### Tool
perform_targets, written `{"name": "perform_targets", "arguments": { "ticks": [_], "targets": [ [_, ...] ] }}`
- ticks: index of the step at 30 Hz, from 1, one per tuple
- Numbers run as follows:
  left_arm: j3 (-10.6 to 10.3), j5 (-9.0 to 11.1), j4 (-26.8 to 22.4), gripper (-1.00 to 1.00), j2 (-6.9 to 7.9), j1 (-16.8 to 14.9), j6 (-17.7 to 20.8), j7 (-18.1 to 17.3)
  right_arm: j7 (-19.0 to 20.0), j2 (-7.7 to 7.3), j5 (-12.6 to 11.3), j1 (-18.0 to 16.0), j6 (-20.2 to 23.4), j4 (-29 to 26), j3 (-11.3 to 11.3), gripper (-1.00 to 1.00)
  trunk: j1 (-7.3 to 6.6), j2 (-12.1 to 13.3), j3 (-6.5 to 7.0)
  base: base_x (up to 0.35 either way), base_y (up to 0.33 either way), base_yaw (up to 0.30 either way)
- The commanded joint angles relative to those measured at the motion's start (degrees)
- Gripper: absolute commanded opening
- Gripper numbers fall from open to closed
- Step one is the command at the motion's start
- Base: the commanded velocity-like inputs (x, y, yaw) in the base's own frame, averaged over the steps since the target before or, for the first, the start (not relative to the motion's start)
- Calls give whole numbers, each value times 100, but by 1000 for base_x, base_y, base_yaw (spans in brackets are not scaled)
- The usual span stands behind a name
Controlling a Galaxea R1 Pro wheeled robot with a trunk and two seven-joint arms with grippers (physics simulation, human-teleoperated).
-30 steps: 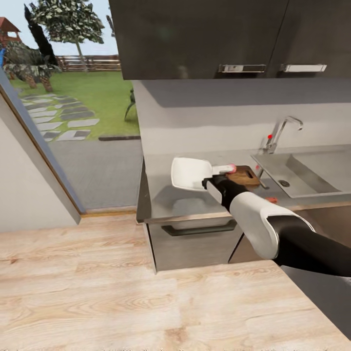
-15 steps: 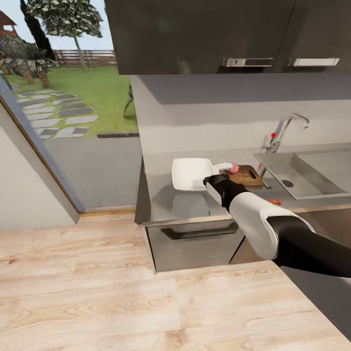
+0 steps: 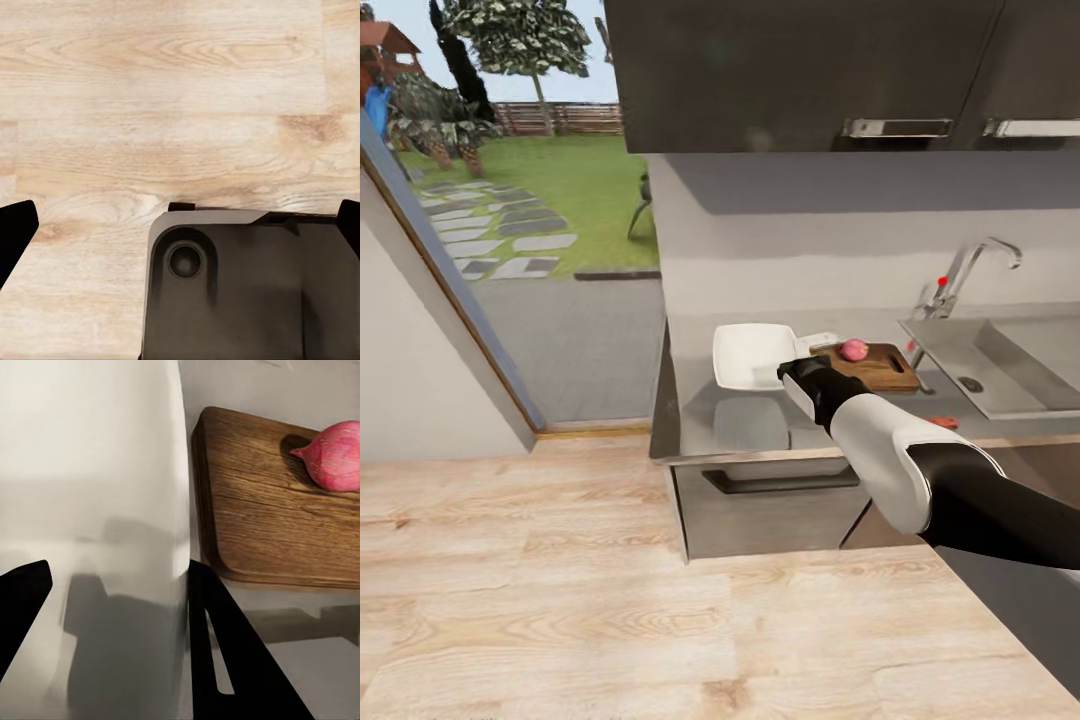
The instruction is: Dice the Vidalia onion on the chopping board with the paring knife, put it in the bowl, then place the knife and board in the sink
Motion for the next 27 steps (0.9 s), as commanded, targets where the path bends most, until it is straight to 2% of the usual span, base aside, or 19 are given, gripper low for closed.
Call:
{"name": "perform_targets", "arguments": {
  "ticks": [1,14,27],
  "targets": [
    [-51,32,3,100,0,-4,-20,38,-3,3,58,-1,43,-9,-27,-100,3,-10,-10,0,0,32],
    [-60,36,11,100,-1,-4,-15,36,7,3,58,-2,35,-4,-28,-100,3,-10,-10,0,0,5],
    [-60,36,12,100,-1,-4,-13,35,205,3,50,-3,59,15,-28,-100,3,-10,-10,0,0,0]
  ]
}}
